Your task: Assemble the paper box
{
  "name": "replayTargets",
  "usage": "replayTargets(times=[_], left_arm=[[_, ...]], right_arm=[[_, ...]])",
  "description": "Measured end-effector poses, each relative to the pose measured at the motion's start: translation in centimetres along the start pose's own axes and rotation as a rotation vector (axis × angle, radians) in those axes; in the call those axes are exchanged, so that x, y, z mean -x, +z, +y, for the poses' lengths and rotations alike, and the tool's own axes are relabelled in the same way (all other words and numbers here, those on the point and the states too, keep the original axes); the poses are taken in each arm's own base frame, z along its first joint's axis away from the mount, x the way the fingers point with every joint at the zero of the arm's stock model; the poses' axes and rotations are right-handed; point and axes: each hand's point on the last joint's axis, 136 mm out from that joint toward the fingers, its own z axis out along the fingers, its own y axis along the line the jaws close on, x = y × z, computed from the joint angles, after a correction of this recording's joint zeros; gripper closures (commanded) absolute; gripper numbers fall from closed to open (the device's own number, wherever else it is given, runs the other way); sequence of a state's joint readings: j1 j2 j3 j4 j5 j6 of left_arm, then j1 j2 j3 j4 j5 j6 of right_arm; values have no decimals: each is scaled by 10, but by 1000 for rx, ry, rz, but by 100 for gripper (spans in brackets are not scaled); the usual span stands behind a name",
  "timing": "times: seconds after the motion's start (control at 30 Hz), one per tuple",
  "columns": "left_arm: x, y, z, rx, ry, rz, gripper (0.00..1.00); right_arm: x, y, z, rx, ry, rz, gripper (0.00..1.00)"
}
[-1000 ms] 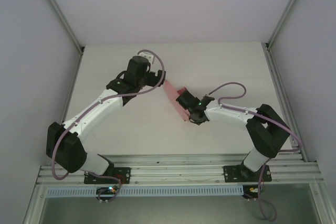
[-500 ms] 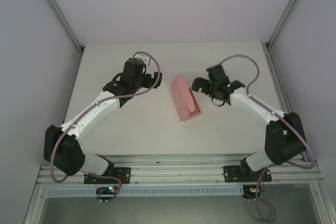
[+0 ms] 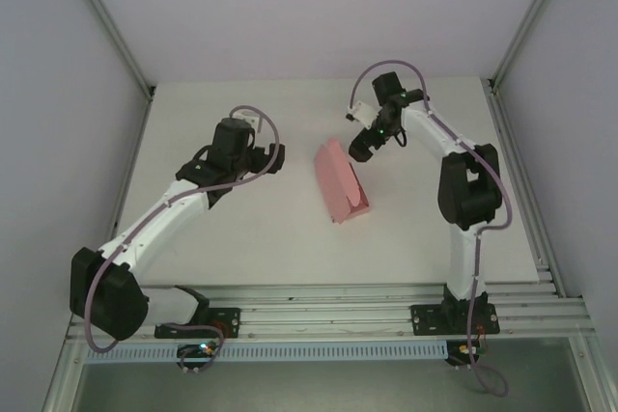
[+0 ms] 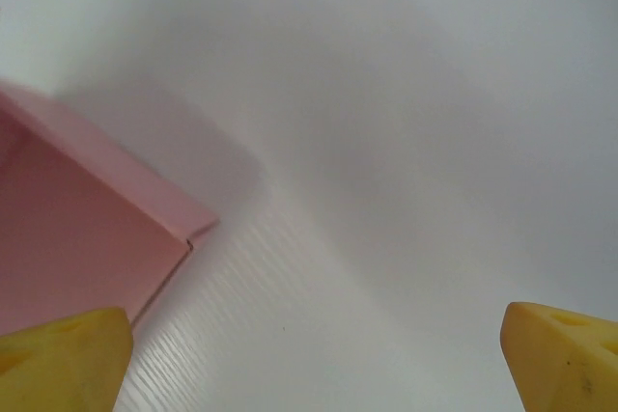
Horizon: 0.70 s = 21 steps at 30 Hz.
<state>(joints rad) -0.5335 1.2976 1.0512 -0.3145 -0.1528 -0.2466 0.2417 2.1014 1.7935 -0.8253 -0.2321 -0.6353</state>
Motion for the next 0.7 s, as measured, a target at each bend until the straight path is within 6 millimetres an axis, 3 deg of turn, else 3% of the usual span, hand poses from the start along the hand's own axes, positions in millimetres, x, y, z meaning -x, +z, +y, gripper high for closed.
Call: replayTargets(times=[0.17,0.4,0.57,0.63,0.7], left_arm=[[1,0,6,12,-21,-1,0],[-3,1,8,19,-33,15,0],[-11,6,10,28,-34,49,0],[-13,5,10,30,-33,57,0],[-14,5,10,31,-33,59,0]], right_arm=[[-21,25,31,165,-133,76,5],[-2,26,60,242,-278,19,8],[13,42,74,262,-351,13,13],[15,49,77,275,-359,13,18],[15,55,78,283,-362,15,31]])
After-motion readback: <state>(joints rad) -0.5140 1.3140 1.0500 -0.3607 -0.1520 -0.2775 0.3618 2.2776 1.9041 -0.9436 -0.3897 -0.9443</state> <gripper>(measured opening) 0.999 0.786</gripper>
